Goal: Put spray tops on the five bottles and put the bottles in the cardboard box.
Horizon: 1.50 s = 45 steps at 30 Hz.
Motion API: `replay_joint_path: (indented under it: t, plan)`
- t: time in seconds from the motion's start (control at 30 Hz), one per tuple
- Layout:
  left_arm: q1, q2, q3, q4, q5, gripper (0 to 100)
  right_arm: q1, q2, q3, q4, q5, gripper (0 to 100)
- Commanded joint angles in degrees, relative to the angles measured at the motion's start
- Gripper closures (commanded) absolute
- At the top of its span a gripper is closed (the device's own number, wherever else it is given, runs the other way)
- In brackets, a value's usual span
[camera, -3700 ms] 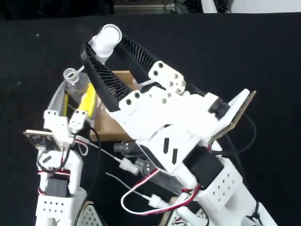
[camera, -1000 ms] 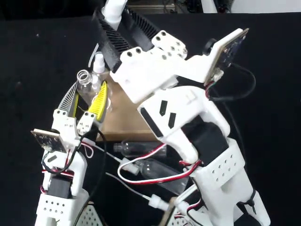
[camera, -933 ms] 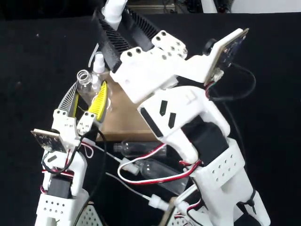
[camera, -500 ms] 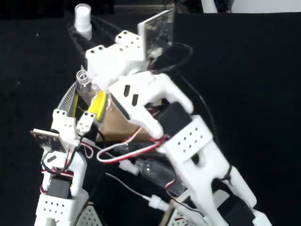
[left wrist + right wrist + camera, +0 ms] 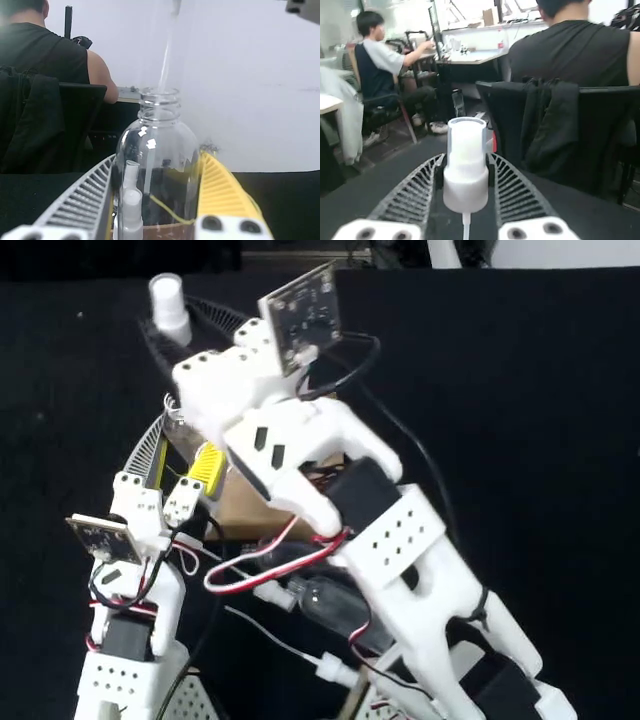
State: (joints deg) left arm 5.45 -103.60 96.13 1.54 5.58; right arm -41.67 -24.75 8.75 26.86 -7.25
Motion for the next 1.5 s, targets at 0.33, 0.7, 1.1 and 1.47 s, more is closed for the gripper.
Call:
replay_joint_path:
  t: [0.33, 0.7, 1.1, 1.47]
  plan:
    - [0.48, -0.44, 1.27, -0.53, 0.44, 97, -4.22, -2.07, -14.2, 20.57, 5.8, 87.4]
    - [0.48, -0.44, 1.27, -0.53, 0.44, 97, 10.11, -9.36, -19.56, 30.51, 6.24, 87.4]
    - [0.13, -0.44, 1.27, -0.53, 0.44, 97, 37.54, -18.77, -5.76, 47.65, 15.03, 87.5]
    - [-0.04, -0.35, 1.27, -0.62, 0.0, 97, 45.1, -18.68, 37.05, 18.55, 13.19, 87.5]
